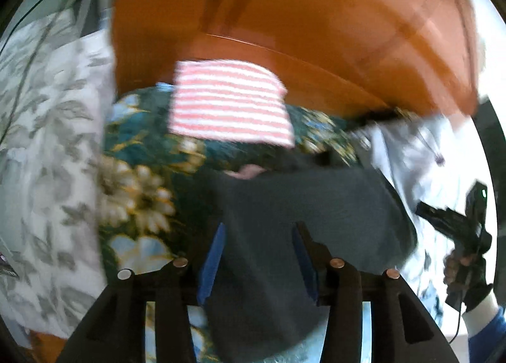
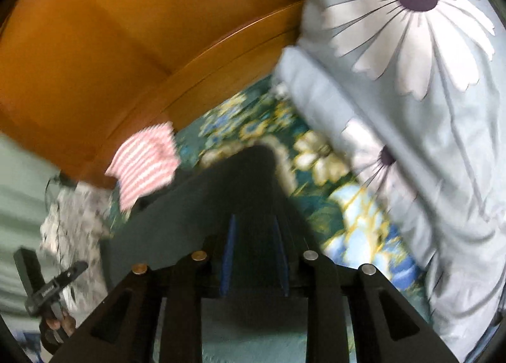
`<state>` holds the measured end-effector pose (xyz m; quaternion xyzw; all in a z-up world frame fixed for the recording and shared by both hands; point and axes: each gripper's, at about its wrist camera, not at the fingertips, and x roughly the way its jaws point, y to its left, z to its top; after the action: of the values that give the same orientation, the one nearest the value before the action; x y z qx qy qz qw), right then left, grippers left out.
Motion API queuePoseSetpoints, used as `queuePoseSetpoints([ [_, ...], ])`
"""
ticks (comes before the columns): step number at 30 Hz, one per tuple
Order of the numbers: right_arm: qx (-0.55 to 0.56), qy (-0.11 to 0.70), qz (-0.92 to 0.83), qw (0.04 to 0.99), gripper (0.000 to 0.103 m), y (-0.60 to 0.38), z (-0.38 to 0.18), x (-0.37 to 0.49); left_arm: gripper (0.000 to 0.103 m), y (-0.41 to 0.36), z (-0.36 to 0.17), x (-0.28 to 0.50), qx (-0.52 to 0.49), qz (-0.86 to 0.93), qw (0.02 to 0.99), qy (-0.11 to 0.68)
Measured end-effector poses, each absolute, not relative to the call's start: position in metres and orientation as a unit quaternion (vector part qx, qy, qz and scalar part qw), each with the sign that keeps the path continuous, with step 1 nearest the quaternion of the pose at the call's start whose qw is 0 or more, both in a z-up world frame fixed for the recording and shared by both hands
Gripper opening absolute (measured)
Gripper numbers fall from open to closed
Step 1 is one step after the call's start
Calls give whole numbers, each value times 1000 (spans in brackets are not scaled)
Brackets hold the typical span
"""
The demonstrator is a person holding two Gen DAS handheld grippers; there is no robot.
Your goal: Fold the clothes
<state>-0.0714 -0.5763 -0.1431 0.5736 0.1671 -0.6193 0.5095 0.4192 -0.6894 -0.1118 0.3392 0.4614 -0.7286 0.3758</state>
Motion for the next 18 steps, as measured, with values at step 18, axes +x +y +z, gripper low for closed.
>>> queuePoseSetpoints([
  [18,536,245,-632,503,25,-554,-196,-15,65,-625,-171,354,408,-718,391,405],
])
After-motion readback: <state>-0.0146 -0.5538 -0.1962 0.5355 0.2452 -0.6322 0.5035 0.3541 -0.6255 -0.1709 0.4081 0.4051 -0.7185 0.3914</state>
